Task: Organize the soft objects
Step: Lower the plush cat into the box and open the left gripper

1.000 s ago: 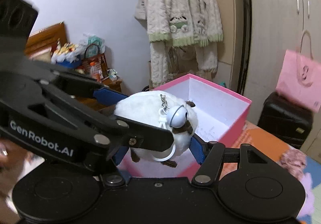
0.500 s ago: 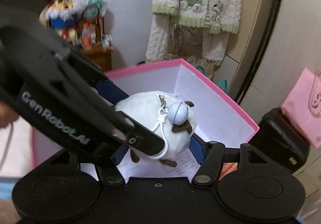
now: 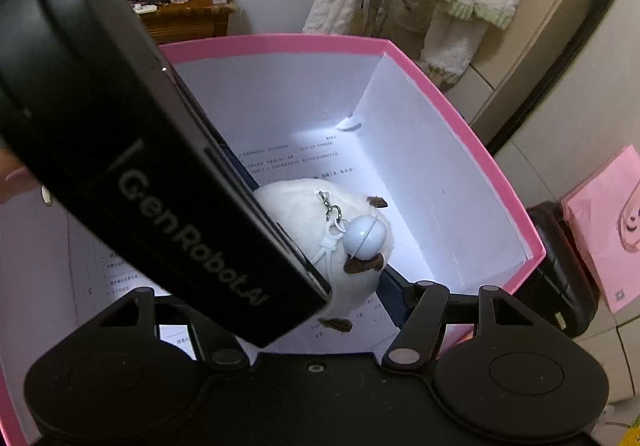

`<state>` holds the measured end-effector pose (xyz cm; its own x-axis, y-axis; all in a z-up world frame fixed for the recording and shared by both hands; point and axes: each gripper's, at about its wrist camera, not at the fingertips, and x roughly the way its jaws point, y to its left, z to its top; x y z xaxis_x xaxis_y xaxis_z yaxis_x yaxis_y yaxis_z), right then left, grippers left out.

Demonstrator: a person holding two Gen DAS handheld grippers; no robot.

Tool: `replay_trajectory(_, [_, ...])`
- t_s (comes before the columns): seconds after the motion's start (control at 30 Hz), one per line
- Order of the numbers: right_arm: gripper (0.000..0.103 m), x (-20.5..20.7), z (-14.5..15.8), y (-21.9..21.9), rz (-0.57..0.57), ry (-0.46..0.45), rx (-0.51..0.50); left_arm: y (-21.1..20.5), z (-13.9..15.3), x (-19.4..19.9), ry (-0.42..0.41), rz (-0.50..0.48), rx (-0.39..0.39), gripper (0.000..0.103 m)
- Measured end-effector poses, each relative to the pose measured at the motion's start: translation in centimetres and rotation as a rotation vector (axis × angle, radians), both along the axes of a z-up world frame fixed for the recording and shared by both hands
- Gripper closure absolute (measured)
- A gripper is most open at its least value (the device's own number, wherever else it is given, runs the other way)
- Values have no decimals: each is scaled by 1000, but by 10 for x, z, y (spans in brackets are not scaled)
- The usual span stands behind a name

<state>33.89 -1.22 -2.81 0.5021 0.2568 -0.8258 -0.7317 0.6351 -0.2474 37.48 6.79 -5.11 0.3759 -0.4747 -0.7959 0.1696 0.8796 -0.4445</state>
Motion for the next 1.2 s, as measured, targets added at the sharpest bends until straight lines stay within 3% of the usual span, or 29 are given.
replay_trajectory(0.13, [32, -2, -1, 5, -4, 6, -53, 4, -11, 8, 71, 29, -60, 46])
replay_trajectory(0.27, [29, -14, 2, 8, 7, -28, -71, 5, -11, 7, 96, 42, -59, 45])
replay_trajectory(0.67, [29, -52, 29, -17, -61, -78, 91, 9, 49, -52, -148, -20, 45, 39])
replay_trajectory(1.0, [29, -85, 51, -32, -120, -136, 151, 6, 91, -112, -272, -65, 130, 34])
replay_trajectory(1.03, [29, -73, 52, -31, -124, -140, 155, 5, 95, -118, -283, -68, 137, 34])
replay_trajectory(1.2, [29, -96, 65, -38, -136, -166, 159, -2, 109, -147, -300, -109, 156, 33])
